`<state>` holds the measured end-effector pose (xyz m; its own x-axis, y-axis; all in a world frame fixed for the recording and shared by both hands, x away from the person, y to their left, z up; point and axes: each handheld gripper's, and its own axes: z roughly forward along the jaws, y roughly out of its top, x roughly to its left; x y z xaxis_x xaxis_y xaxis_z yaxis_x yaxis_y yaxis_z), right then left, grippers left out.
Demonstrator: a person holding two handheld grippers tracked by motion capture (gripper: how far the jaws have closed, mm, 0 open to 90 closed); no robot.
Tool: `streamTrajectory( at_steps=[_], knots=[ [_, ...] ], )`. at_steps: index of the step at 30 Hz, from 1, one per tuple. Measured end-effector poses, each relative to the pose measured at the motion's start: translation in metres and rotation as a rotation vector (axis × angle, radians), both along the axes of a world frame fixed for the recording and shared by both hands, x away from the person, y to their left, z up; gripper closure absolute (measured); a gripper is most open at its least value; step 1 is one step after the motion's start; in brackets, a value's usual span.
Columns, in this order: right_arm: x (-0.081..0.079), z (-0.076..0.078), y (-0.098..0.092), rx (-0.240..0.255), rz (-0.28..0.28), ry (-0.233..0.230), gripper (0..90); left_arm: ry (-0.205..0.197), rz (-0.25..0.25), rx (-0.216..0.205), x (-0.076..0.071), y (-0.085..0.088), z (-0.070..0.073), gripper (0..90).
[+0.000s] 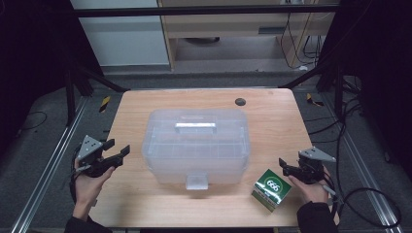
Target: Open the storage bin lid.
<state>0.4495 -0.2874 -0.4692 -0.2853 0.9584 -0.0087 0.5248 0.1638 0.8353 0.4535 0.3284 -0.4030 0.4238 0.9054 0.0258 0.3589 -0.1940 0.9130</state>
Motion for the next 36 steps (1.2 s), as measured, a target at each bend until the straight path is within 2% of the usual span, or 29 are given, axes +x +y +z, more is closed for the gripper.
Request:
streamTrajectory(
  at_steps=[2,4,6,10,14,20,30,36],
  knots=[
    [0.0,0.0,0.0,0.0,0.001,-0.002,20.5,-0.005,-0.001,0.001,0.0,-0.001,0.003,33.8],
    [0.0,0.001,0.0,-0.001,0.001,-0.006,20.4,-0.019,-0.012,-0.008,-0.002,-0.002,0.01,33.6],
    [0.0,0.001,-0.001,0.003,0.0,-0.009,20.3,-0.039,-0.027,0.003,-0.003,-0.004,0.02,33.0],
    [0.0,0.001,-0.001,-0.001,-0.003,-0.008,20.1,-0.063,-0.044,0.0,-0.001,-0.005,0.033,32.7],
    [0.0,0.001,0.0,-0.001,-0.002,-0.005,19.8,-0.068,-0.059,0.009,0.002,-0.008,0.041,32.8],
    [0.001,0.001,0.0,-0.002,-0.003,-0.004,19.7,-0.078,-0.115,0.054,0.005,-0.019,0.056,33.3],
    [0.001,0.0,0.001,-0.005,0.001,0.0,19.6,-0.118,-0.211,0.137,0.007,-0.043,0.085,33.8],
    [0.001,0.0,0.0,-0.005,0.0,0.001,19.7,-0.115,-0.249,0.171,0.008,-0.054,0.095,33.8]
  ],
)
